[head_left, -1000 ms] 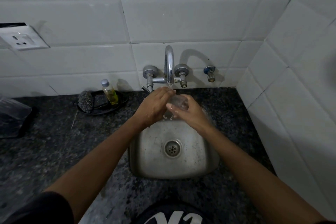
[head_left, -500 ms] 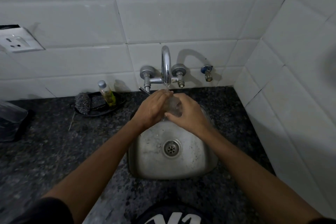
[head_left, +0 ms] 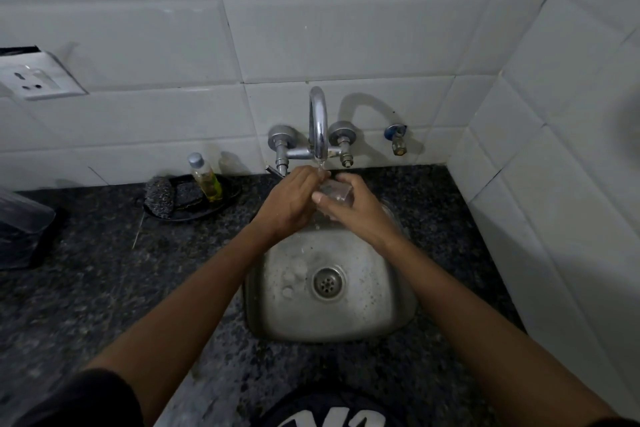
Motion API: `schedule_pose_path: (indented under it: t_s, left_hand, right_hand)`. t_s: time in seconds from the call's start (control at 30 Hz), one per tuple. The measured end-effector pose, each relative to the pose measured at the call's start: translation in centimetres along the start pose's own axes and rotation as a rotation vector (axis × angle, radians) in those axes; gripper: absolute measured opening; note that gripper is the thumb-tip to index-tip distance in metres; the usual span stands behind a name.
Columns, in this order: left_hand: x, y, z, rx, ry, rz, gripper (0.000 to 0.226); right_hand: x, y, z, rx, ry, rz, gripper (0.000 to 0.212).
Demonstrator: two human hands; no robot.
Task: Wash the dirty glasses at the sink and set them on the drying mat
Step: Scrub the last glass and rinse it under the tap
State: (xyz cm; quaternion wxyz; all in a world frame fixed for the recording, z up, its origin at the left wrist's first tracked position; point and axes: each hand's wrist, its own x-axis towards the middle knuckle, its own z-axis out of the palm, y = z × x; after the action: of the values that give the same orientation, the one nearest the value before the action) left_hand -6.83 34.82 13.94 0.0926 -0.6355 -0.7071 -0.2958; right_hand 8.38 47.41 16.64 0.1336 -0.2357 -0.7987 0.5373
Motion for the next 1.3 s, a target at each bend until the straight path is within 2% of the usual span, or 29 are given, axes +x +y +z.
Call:
schedule_pose_path:
  t_s: [0.03,0.07,0.13,0.17,0.27,0.33,0.4,0.43,0.47,0.57,0.63,0.73,0.87,0.9,0.97,1.03,1.17,1.23,1.3]
  left_hand:
    - [-0.1,-0.1,0.1,-0.005,-0.009,0.002,0.040]
    - [-0.3,-0.1,0.2,-0.019,-0.015,-0.009,0.041]
    - [-0.5,-0.1,0.3,-0.043,-0.019,-0.043,0.045]
    - [-0.5,0.0,0.4,-0.052,-0.023,-0.054,0.045]
    - [-0.2,0.1,0.4,-0.103,-0.011,-0.078,0.043]
    - [0.0,0.3,0.4,-0.114,0.014,-0.087,0.041]
    - [0.0,0.6,0.6,-0.099,0.035,-0.058,0.039]
    - [0.0,0.7,0.7,-0.100,0.040,-0.046,0.039]
    - [0.0,0.7,0.8,-0.111,0.046,-0.045,0.040]
    - [-0.2,0.3,1.2,-0.243,0.082,-0.153,0.038]
    - [0.1,0.3,1.2,-0.435,0.079,-0.326,0.042]
    - [0.5,0.3,0.5,-0.884,-0.029,-0.601,0.053]
    - [0.1,-0.2,0.0,-1.488,-0.007,-0.864,0.044]
    - [0.2,0.0,0.1,-1.543,-0.002,-0.946,0.043]
    - [0.5,0.2,1.0,-1.489,-0.024,-1.076,0.045]
    - [0.7,0.5,1.9,-1.514,-0.022,-1.075,0.042]
    - [0.5,1.5,2.8,-1.715,0.112,-1.054,0.035]
    - [0.5,1.9,3.2,-1.832,0.155,-1.024,0.030]
    - [0.5,2.1,3.7,-1.893,0.191,-1.011,0.028]
  right_hand:
    - [0.1,-0.1,-0.1,-0.014,-0.003,0.025,0.065]
    - [0.1,-0.1,-0.2,-0.103,0.037,-0.028,0.061]
    - [0.0,-0.1,-0.2,-0.295,0.124,-0.251,0.061]
    - [0.0,0.2,-0.2,-0.345,0.114,-0.348,0.064]
    - [0.2,1.0,-0.5,-0.285,0.072,-0.418,0.065]
    - [-0.1,0.1,-0.5,-0.092,0.045,-0.238,0.059]
    - [0.2,-0.6,-0.6,0.205,-0.065,0.110,0.053]
    - [0.5,-0.8,-0.7,0.278,-0.091,0.241,0.051]
    - [0.7,-0.8,-0.8,0.227,-0.082,0.253,0.051]
    - [0.6,-0.4,-1.2,-0.110,0.017,-0.059,0.048]
    - [0.8,-0.1,-1.3,-0.162,0.046,-0.216,0.051]
    - [1.1,-0.2,-1.5,-0.218,0.034,-0.360,0.052]
    - [0.9,-0.3,-1.9,-0.301,-0.047,-0.462,0.057]
    - [0.9,-0.3,-1.8,-0.331,-0.074,-0.483,0.058]
    - [0.9,-0.2,-1.3,-0.423,-0.108,-0.515,0.064]
    - [0.8,-0.3,-1.0,-0.520,-0.072,-0.589,0.068]
    - [0.7,0.0,-1.1,-0.679,0.066,-0.799,0.051]
    - [0.9,0.5,-1.1,-0.708,0.013,-0.798,0.037]
    - [1.3,0.3,-1.3,-0.723,-0.110,-0.733,0.023]
